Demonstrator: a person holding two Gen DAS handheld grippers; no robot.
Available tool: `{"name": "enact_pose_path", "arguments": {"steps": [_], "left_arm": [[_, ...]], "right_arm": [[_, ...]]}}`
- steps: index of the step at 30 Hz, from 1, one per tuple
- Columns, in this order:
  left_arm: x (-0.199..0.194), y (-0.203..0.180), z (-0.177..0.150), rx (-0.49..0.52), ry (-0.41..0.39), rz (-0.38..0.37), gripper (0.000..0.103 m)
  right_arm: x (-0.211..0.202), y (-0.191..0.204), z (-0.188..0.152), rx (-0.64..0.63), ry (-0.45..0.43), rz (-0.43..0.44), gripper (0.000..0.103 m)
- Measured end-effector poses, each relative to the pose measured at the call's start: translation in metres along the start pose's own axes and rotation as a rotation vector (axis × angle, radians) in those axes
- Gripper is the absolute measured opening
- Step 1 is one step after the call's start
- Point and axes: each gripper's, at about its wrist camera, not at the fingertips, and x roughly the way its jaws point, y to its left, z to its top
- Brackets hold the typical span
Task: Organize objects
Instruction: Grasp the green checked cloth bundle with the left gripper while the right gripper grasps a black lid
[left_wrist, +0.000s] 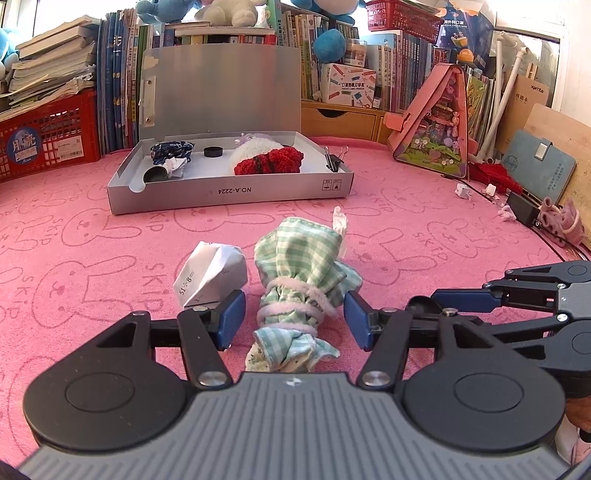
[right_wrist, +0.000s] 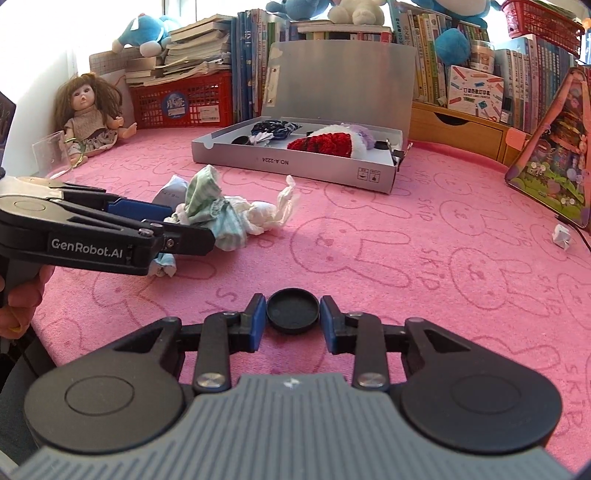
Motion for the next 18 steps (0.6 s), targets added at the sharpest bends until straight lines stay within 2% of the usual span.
{"name": "enact_pose_path", "arguments": {"steps": [9,18], "left_arm": [[0.011,-0.004,-0.002,-0.015,0.014,0.014,0.066],[0.017,-0.005,-0.004,-0.029,0.023,0.014,0.066]], "right_arm": [[0.009,-0.008,0.007,0.078,-0.011,-0.089,0.037],[0.013,-0.007,0.01,0.087,-0.014,-0.097,0.037]]}}
